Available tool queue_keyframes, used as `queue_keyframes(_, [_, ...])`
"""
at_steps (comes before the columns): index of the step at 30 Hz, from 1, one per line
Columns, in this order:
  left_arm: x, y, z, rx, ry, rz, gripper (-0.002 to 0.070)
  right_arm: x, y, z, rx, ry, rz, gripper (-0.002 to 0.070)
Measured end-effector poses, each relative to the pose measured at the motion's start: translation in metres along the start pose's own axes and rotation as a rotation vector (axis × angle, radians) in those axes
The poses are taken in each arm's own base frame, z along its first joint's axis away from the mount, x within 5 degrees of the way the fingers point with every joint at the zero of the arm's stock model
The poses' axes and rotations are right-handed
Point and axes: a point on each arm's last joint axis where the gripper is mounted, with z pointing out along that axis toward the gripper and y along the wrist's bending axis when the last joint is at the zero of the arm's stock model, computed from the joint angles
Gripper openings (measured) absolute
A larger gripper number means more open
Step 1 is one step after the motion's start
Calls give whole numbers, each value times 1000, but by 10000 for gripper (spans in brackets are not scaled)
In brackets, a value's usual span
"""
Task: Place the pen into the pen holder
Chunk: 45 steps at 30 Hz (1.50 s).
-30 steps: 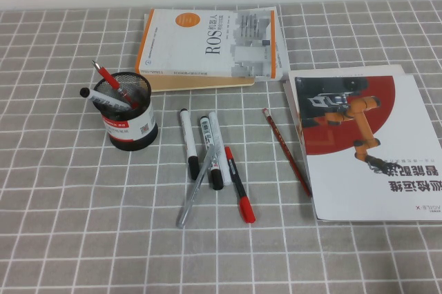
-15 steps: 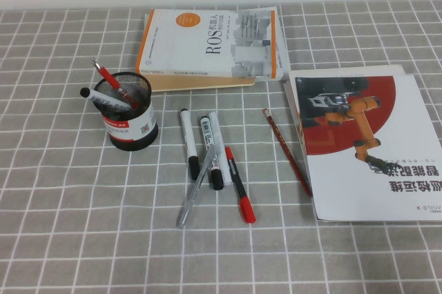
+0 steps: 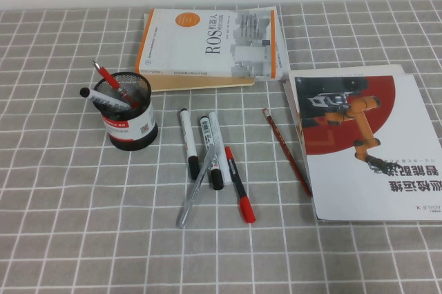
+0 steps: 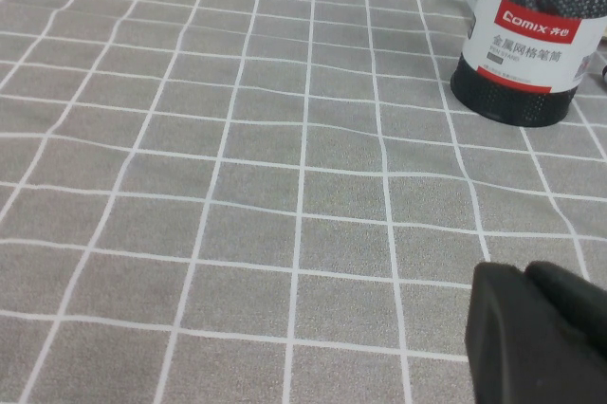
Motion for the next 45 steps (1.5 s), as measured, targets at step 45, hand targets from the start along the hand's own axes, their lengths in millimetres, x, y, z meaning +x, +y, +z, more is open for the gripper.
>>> queue_keyframes(45, [0,0,0,0,0,0,-5,-148,96,334,250,790,-606,73])
